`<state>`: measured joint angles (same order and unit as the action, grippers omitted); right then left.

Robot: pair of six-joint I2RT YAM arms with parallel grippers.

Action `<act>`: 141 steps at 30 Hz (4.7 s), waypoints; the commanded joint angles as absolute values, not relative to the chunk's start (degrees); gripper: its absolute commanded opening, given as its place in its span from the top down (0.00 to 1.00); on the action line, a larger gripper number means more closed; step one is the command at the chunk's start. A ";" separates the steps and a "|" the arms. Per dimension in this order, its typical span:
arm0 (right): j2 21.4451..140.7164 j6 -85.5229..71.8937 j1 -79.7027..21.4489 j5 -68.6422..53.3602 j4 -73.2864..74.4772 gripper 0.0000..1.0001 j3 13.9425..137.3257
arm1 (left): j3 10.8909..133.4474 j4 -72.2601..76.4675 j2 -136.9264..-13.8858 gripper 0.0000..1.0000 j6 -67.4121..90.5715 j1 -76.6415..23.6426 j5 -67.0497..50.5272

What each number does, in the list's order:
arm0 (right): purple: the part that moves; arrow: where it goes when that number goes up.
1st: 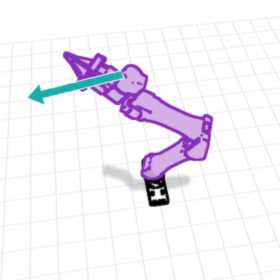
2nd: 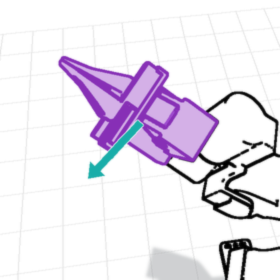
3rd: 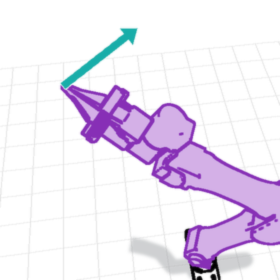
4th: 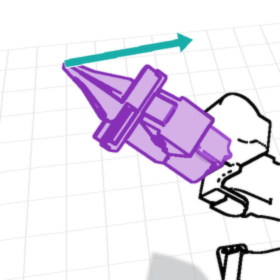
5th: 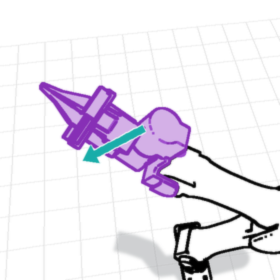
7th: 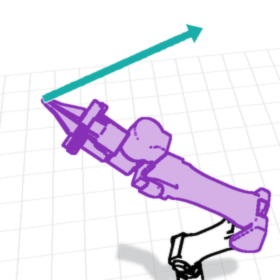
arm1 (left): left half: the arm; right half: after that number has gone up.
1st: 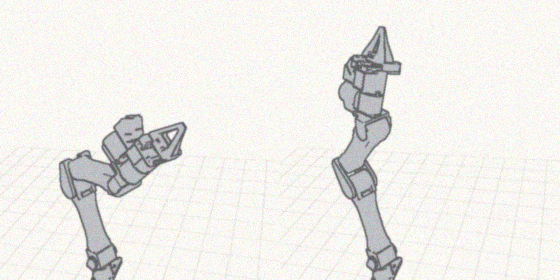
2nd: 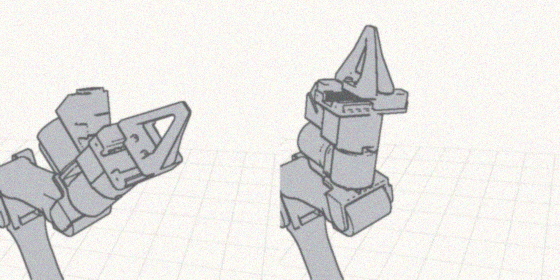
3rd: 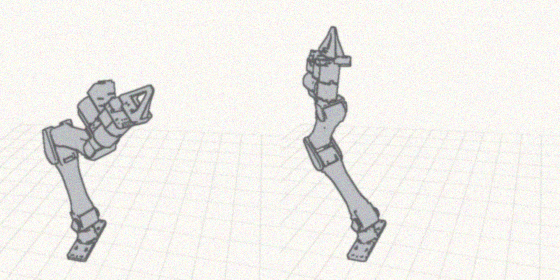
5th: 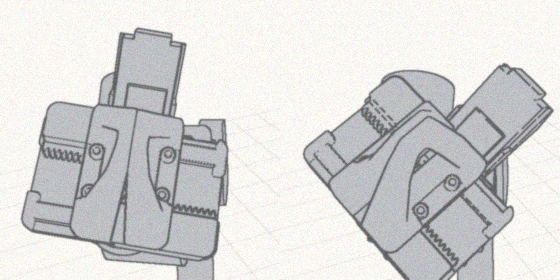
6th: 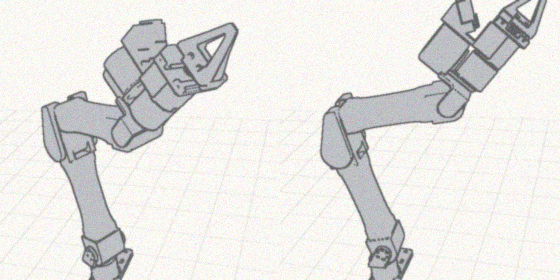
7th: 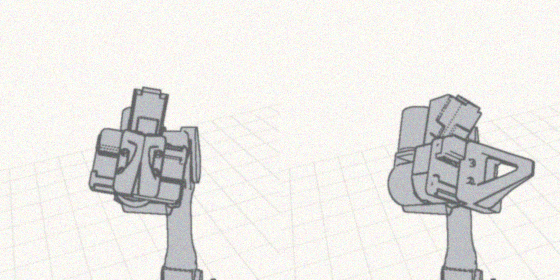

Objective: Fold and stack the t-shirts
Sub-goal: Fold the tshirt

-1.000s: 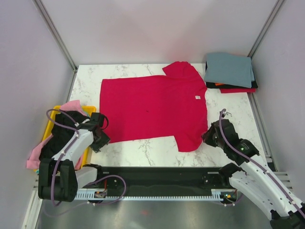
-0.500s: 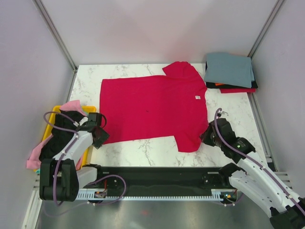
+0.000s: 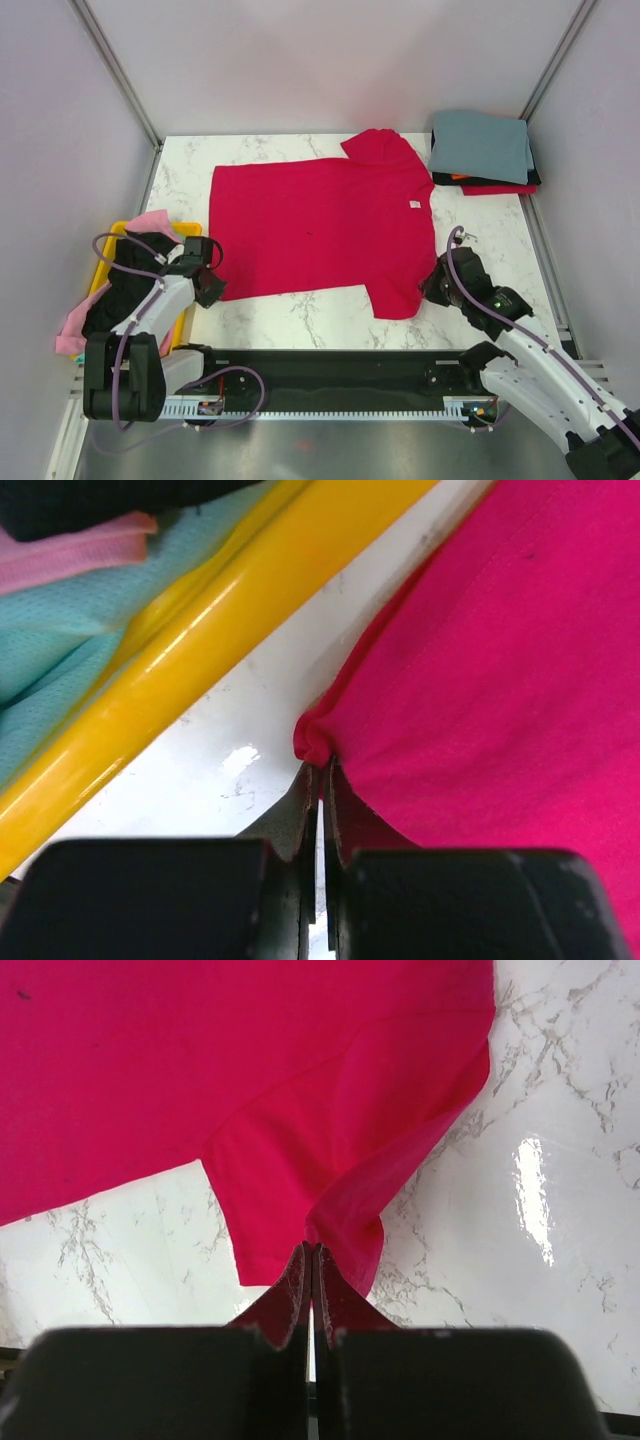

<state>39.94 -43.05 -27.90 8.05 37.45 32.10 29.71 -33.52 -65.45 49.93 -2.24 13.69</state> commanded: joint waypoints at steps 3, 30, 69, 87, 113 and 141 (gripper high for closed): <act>40.43 -43.24 -28.04 10.28 35.68 1.00 32.52 | 31.28 -30.85 -62.67 0.98 45.80 -2.20 12.13; 79.35 -33.49 -22.42 19.34 30.59 1.00 72.94 | 58.35 -35.86 -77.60 0.98 37.09 -0.09 4.92; 119.62 -27.51 -9.41 7.82 29.80 1.00 108.02 | 77.61 -39.46 -103.98 0.95 35.68 5.10 7.03; 130.25 -26.46 -5.54 -1.85 25.82 0.53 116.69 | 77.95 -39.73 -104.07 0.48 35.60 6.42 5.98; 108.89 -34.63 -14.76 -8.97 12.93 0.42 74.88 | 57.50 -44.30 -66.54 0.45 19.95 -1.84 2.90; 115.49 -35.16 -16.00 -4.31 15.47 0.72 79.98 | 53.96 -41.57 -63.37 0.47 19.78 -2.37 1.23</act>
<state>114.54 -35.22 -15.66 -5.10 15.51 76.95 54.30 -43.16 -64.47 22.13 -2.02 2.39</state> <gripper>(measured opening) 0.294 0.534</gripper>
